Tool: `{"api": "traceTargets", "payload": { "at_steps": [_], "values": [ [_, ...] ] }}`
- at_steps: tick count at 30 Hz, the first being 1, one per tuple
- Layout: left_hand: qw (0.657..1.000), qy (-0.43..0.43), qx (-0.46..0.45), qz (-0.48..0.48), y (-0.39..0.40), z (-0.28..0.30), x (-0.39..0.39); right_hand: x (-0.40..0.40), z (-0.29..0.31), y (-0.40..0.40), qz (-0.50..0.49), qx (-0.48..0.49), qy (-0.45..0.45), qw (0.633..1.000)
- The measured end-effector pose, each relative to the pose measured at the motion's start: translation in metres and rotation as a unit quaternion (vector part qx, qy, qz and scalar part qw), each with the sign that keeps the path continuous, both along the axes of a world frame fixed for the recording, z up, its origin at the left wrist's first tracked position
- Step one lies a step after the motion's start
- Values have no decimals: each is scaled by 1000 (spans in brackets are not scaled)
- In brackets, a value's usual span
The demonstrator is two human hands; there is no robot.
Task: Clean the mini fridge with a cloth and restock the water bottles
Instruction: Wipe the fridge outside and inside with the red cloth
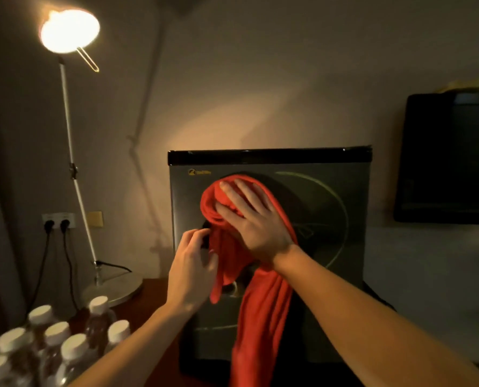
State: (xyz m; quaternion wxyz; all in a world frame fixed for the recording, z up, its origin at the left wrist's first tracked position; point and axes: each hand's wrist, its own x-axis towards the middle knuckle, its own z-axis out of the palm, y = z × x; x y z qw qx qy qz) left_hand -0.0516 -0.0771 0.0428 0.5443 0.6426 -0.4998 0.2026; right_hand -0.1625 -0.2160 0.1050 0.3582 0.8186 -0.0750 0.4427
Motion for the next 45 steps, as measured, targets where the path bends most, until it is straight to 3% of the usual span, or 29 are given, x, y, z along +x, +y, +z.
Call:
{"api": "traceTargets", "payload": {
  "at_steps": [6, 10, 16, 23, 28, 33, 35, 39, 42, 45],
  "values": [
    [995, -84, 58, -17, -17, 0, -44, -76, -8, -32, -68, 42, -87, 993],
    [993, -93, 78, -9, -20, -4, -53, -114, 10, -47, -78, 81, -110, 988],
    [993, -102, 61, 0, -26, -9, -50, -98, 20, -33, -60, 143, -154, 976],
    [996, -74, 52, 23, -32, -11, -52, -51, -1, -10, -14, 39, 23, 999],
    [993, -99, 58, 23, -25, -11, -45, -78, 31, -30, -48, 48, -69, 995],
    [994, -92, 63, 16, -21, -13, -47, -101, 6, -40, -20, 79, -138, 987],
    [994, -87, 64, 11, -21, -16, -46, -108, -29, -43, -3, 68, -127, 990],
    [995, -73, 70, 4, -23, -23, -48, -137, -90, -56, 9, 46, -21, 999],
    [994, -81, 69, 5, -24, -24, -51, -149, -78, -61, -11, 35, 12, 999],
    [994, -89, 65, 0, -28, -21, -50, -146, -36, -59, -47, 55, -62, 995]
  ]
}}
